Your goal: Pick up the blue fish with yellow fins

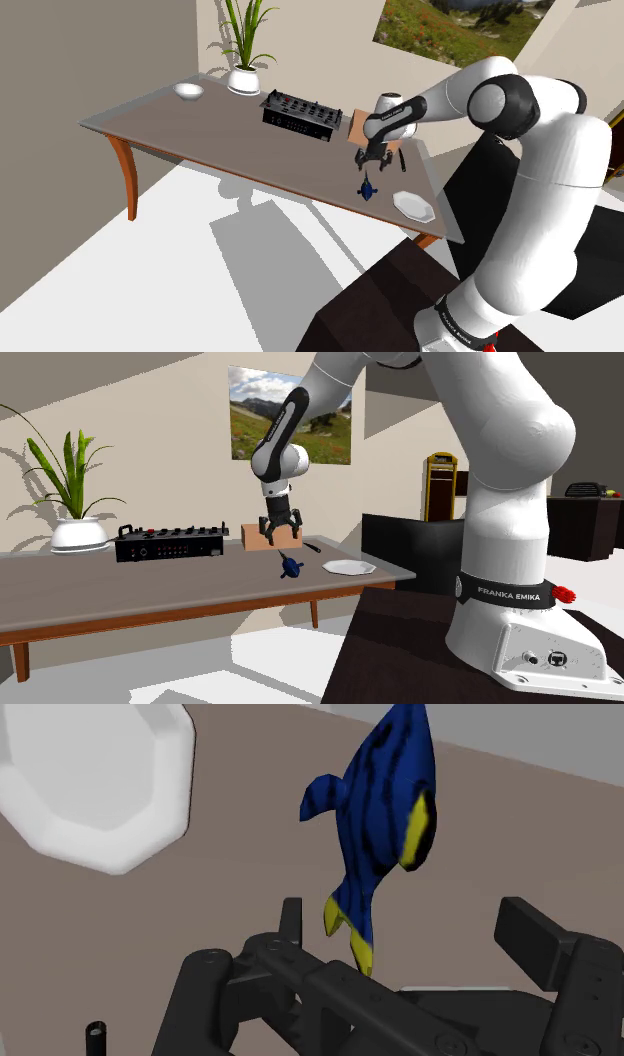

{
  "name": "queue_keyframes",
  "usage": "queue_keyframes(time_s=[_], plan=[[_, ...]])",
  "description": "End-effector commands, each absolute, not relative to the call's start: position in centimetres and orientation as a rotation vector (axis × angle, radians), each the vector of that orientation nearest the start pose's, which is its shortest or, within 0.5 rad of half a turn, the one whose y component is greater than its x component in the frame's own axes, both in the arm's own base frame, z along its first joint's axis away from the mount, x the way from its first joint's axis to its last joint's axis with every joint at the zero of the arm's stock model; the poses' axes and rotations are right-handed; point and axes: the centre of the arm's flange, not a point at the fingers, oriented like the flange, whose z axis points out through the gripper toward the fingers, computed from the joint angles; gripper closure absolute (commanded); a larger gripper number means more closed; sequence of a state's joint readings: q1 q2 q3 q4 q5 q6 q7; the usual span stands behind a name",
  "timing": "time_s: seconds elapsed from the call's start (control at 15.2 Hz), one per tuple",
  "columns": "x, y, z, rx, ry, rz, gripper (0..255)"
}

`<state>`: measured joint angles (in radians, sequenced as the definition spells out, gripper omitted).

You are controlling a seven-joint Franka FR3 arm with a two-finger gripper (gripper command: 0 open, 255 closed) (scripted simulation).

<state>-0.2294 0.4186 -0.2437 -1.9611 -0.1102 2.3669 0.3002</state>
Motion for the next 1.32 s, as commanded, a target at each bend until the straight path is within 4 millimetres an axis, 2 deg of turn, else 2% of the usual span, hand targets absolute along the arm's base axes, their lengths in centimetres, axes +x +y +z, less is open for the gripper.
queue_keyframes(time_s=[0.0,0.07,0.53,0.66,0.73,1.25], plan=[[56.0,-29.5,24.8,-3.123,1.144,0.03,0],[56.3,-30.3,24.1,-3.12,1.165,0.03,0],[56.3,-30.3,20.4,-3.12,1.165,0.03,0],[56.3,-30.3,20.1,-3.12,1.165,0.03,0],[56.4,-30.4,20.1,-3.12,1.165,0.03,255],[56.4,-30.4,20.1,-3.12,1.165,0.03,255]])
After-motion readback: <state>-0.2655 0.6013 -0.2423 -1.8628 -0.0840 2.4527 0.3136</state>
